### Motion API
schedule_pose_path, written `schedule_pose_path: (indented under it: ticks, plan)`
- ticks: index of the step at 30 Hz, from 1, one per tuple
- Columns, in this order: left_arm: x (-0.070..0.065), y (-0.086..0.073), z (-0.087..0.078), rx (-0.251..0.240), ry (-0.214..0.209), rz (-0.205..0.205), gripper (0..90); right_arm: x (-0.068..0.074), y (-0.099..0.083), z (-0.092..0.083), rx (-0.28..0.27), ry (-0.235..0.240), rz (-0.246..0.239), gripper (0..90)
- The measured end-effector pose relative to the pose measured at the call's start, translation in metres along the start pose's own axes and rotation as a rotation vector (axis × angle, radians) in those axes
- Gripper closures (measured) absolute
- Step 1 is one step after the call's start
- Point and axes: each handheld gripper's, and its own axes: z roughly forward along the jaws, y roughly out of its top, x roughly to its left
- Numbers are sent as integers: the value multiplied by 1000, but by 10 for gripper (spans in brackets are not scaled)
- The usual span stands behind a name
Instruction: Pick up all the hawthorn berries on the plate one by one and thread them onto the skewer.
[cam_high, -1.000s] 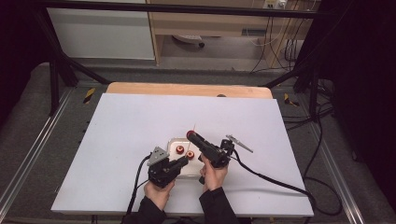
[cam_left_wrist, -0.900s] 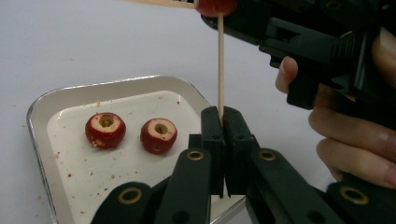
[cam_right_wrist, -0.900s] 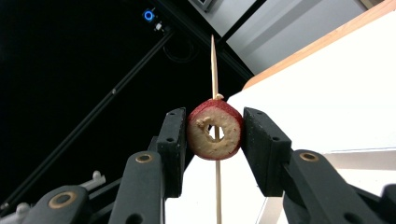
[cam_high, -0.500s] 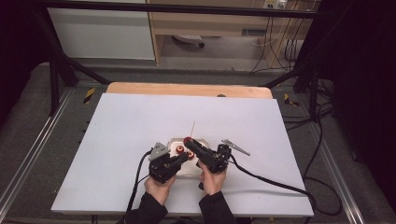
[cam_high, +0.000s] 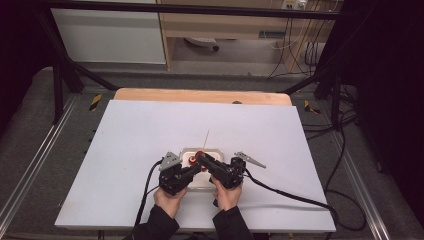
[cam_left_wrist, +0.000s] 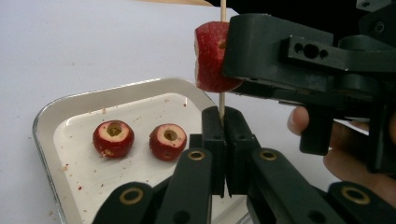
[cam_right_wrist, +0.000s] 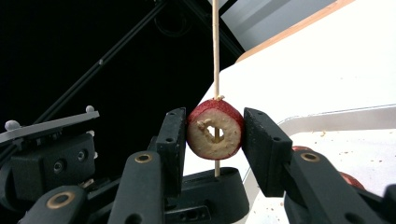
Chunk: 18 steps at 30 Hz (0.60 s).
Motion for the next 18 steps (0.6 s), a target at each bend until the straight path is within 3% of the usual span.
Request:
schedule_pose_path:
  ticks: [7,11,14,18]
  plan:
    - [13,1,-20,18,9,57,884,4,13,-9,57,-37,-125,385]
    - [23,-2,-34,60,22,103,883,2,24,-14,146,-77,-200,266]
    - [29,-4,-44,88,27,141,882,-3,31,-15,255,-97,-240,187]
    - [36,-11,-57,123,28,181,881,-10,37,-15,360,-134,-313,141]
